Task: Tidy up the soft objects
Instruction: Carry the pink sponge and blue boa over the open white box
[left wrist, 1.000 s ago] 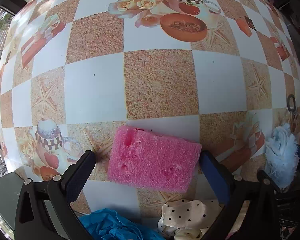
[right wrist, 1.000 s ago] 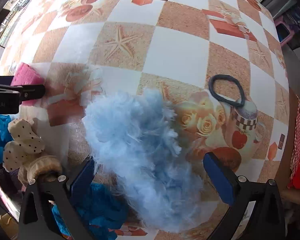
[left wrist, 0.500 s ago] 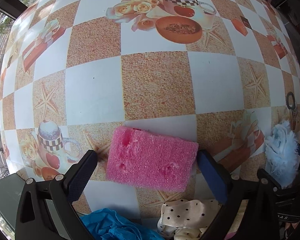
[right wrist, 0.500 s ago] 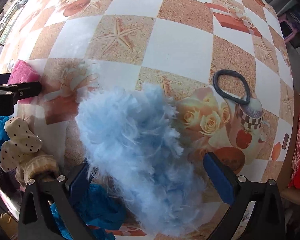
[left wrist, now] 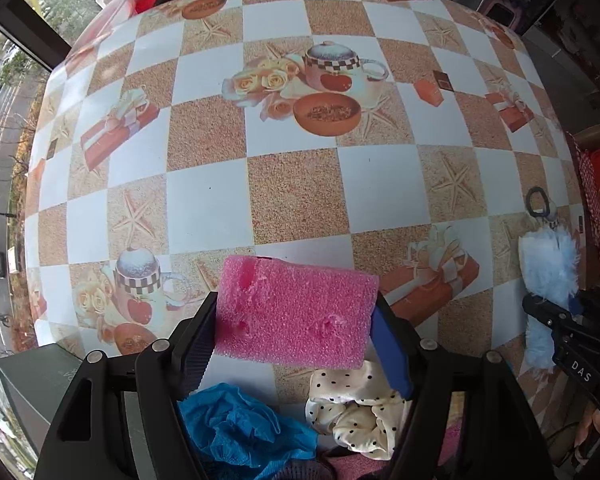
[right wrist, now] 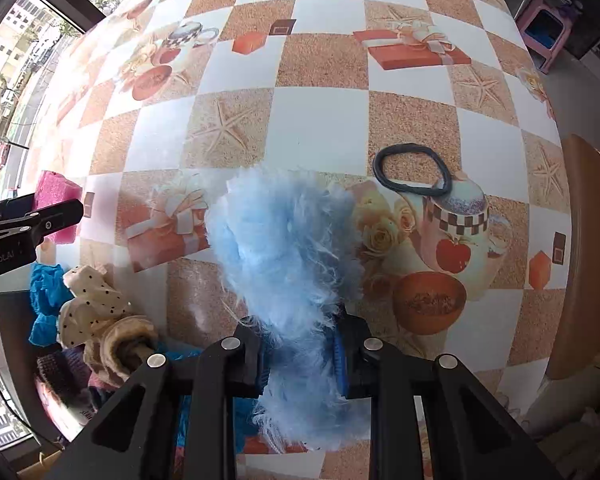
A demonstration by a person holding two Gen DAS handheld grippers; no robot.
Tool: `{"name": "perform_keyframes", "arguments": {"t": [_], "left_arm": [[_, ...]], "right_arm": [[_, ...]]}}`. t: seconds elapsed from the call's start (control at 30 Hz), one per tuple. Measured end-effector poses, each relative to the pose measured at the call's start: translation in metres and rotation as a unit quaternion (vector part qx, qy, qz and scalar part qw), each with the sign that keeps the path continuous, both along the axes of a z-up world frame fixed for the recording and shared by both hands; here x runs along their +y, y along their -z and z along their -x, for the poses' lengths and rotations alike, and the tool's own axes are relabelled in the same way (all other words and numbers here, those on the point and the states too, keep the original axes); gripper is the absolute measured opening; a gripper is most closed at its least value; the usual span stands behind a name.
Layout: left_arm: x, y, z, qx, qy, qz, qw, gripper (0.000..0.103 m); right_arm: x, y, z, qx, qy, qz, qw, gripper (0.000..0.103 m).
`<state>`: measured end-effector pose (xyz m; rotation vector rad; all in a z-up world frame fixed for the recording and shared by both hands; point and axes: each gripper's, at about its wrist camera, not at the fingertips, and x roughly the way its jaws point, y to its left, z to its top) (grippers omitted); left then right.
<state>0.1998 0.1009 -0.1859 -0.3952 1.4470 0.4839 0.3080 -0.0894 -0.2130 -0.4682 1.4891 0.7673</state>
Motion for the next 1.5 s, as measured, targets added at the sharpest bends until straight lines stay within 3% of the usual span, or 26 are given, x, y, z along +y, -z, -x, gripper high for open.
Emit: {"name": "perform_keyframes", "arguments": {"t": [0.33,0.47,0.73,1.07,1.5], "left_arm": [[-0.034,-0.063,0.049,-0.042,0.012,-0.008,0.999,0.074],[-0.053,-0.078,0.076,-0.051,0.026,-0.004,0.9984,0.074],[-0.083,-0.092,0.129,-0.053,0.045,0.001,0.9976,0.074],[-0.105,-0.106,0.184,-0.061,0.047,0.003,0.997,0.074],[-0.086,-0.111,0.243,-0.072,-0.014,-0.002,0.9973,0.074]], "right_arm": [[-0.051,-0.05,0.023,0.025,0.031,-0.042,0.998,0.026],[-0.057,-0.067,0.05,0.03,0.037,-0.047,0.998,0.026],[-0.064,-0.096,0.094,0.03,0.048,-0.061,0.997,0.026],[-0.064,-0.14,0.158,0.028,0.015,-0.078,0.996,0.026],[-0.021,-0.151,0.235,0.056,-0.067,-0.076,0.993,0.026]]}}
